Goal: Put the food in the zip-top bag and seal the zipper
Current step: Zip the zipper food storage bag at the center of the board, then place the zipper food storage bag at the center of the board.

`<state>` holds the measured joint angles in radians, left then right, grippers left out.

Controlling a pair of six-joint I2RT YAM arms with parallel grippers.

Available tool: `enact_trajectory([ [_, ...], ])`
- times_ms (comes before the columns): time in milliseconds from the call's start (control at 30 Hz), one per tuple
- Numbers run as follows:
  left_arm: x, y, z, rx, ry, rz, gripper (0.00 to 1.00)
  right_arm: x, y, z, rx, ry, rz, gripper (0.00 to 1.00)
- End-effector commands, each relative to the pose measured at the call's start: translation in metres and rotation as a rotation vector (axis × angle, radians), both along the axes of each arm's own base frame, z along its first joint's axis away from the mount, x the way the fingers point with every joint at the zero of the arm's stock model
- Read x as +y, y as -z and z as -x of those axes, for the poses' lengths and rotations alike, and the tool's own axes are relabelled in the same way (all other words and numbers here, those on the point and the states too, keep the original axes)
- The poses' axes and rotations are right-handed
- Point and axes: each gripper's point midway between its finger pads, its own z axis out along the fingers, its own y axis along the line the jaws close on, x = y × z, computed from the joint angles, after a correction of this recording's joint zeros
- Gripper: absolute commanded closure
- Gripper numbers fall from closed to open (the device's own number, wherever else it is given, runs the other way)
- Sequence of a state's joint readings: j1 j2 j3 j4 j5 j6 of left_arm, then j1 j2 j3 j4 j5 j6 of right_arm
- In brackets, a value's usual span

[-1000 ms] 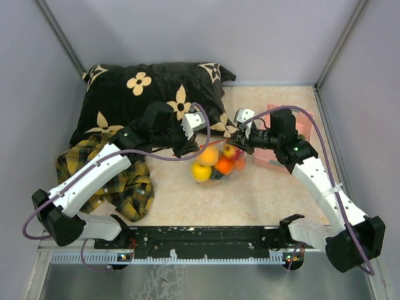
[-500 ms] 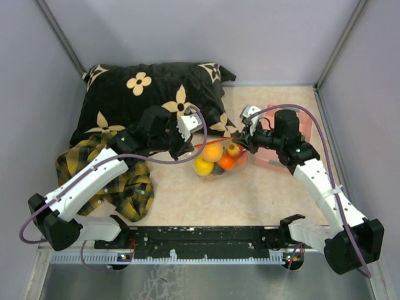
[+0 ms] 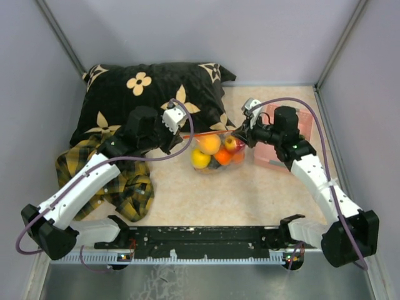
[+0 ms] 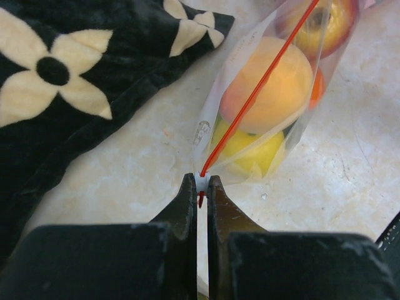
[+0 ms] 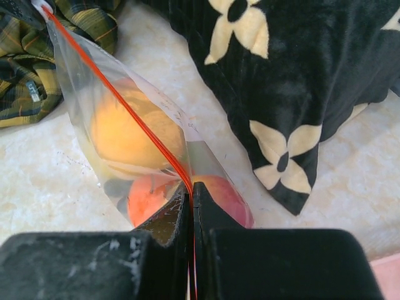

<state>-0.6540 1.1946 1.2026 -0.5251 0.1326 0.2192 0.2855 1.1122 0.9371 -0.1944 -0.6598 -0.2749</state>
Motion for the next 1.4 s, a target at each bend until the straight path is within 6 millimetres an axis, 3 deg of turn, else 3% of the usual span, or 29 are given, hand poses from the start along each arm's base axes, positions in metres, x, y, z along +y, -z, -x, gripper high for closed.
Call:
enact_trajectory([
  [0,0.034,0.002,-0.020,-0.019,-0.176,-0.042,1.00,-0.006,-0.050,-0.040,-0.149,0.081,-0.067,1.00],
  [267,0.051,-0.008,-0.036,-0.059,-0.283,0.010,0.99,0.013,-0.058,-0.049,-0.168,0.004,-0.151,1.00],
  [367,0.045,0.005,-0.030,-0.008,-0.257,0.024,0.95,0.023,-0.039,-0.038,-0.093,-0.049,-0.197,0.98],
  [567,0.037,-0.001,-0.013,0.021,-0.214,0.106,0.88,0.020,-0.033,-0.021,-0.043,-0.031,-0.244,0.67],
  [733,0.034,0.004,-0.004,0.043,-0.192,0.137,0.80,0.014,-0.034,-0.004,-0.027,-0.001,-0.273,0.49],
  [800,0.033,0.009,-0.001,0.065,-0.186,0.139,0.77,0.009,-0.039,0.002,-0.024,0.033,-0.287,0.29],
  [867,0.035,0.010,0.002,0.076,-0.201,0.148,0.75,0.000,-0.039,0.006,-0.013,0.093,-0.285,0.26],
  [933,0.039,0.008,0.003,0.069,-0.227,0.167,0.71,-0.020,-0.034,-0.001,0.018,0.255,-0.279,0.25],
  [1067,0.053,0.001,-0.004,0.049,-0.347,0.243,0.54,-0.083,-0.016,-0.010,0.122,0.698,-0.264,0.25],
  [1233,0.061,-0.001,-0.016,0.103,-0.399,0.329,0.53,-0.128,-0.004,0.006,0.205,0.974,-0.229,0.24],
  [1367,0.055,-0.004,-0.006,0.133,-0.358,0.385,0.48,-0.150,-0.009,0.022,0.197,1.096,-0.245,0.24],
])
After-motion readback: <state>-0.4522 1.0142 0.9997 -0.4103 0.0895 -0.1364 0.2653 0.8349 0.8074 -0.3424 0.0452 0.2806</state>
